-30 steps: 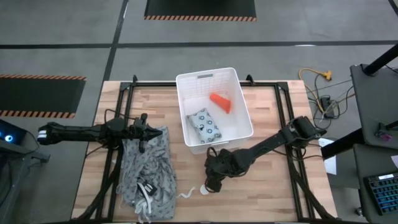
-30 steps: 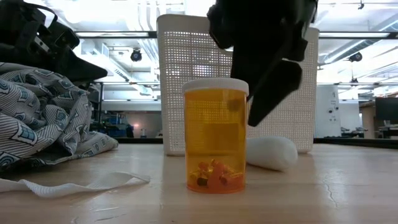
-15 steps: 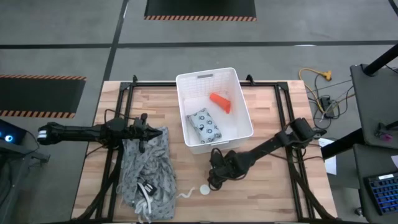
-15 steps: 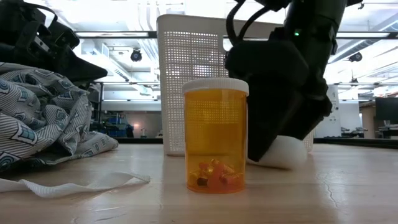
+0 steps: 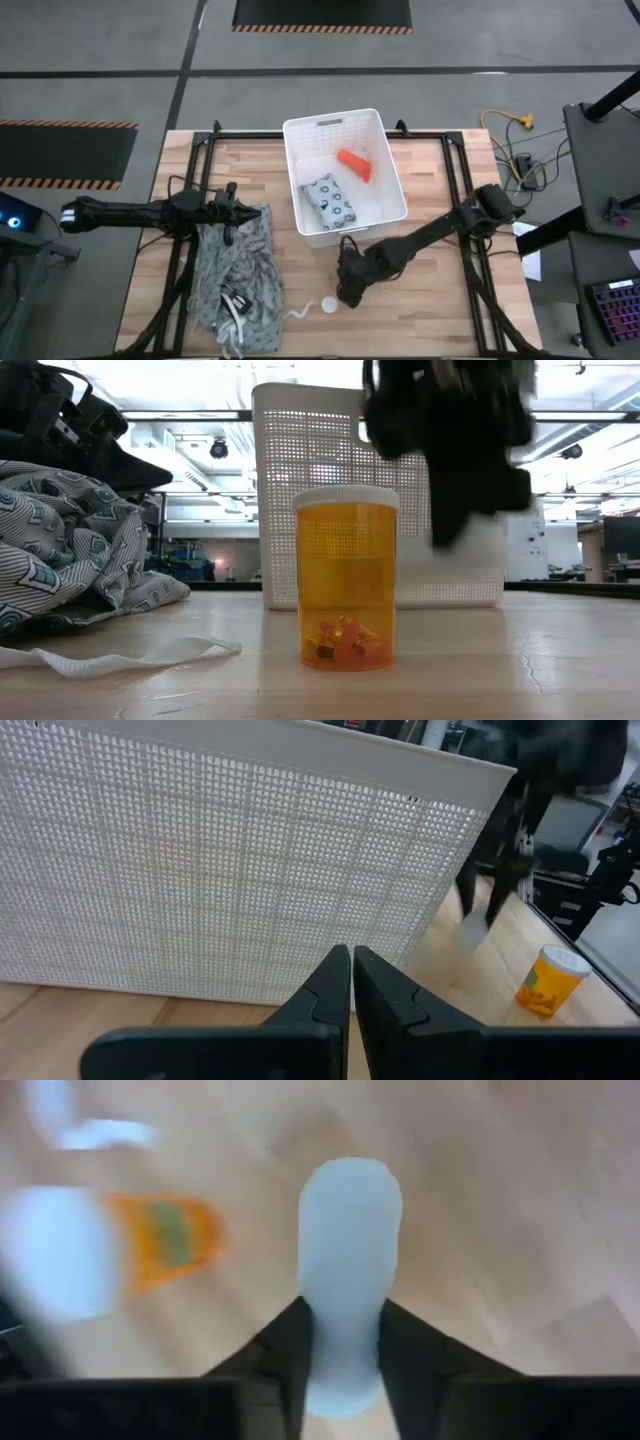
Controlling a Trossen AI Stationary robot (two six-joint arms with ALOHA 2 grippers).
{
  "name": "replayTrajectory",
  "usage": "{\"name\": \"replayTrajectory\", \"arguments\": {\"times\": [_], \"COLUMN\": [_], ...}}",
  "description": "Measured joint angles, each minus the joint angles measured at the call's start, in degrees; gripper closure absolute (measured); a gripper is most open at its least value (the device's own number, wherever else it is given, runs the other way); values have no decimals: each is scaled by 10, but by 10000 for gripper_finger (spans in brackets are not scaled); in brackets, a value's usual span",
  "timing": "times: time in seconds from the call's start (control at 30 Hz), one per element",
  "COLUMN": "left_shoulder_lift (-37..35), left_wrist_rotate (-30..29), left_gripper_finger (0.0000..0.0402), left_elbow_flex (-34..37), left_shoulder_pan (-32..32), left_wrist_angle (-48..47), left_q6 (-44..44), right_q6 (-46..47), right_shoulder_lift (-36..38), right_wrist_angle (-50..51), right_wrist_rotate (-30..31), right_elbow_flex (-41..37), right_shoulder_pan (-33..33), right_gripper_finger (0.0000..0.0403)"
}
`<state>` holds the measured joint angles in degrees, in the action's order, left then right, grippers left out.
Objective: Pick & place medical supplies in basket/bin
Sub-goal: Put the rolled gauze into the white bin
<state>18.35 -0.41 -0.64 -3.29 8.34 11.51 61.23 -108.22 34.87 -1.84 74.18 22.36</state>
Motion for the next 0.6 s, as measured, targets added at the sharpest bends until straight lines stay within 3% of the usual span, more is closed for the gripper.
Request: {"name": "replayTrajectory", "arguments": {"times": [0.17,0.3,0.37,0.47,0.6], "left_shoulder_lift": [0,0,0,0,0], "left_wrist_rotate": [0,0,0,0,0], "left_gripper_finger": [402,402,402,402,402], "left_elbow_flex": [0,0,0,0,0], "left_shoulder_pan": [0,0,0,0,0], "left_wrist_angle": [0,0,0,0,0], "left_q6": [0,0,0,0,0], "right_q6": [-129,-268,-309,-336,-319], "right_shoulder_lift": [82,158,197,249,297], "right_wrist_angle": [-21,-80,-102,-96,-25], "right_wrist_rotate": [-57,-43,18,158,341], "right_elbow_flex": [30,58,70,89,101], "right_shoulder_pan": [-13,-20,-27,-44,-71], "right_gripper_finger": [368,374,372,370,369]}}
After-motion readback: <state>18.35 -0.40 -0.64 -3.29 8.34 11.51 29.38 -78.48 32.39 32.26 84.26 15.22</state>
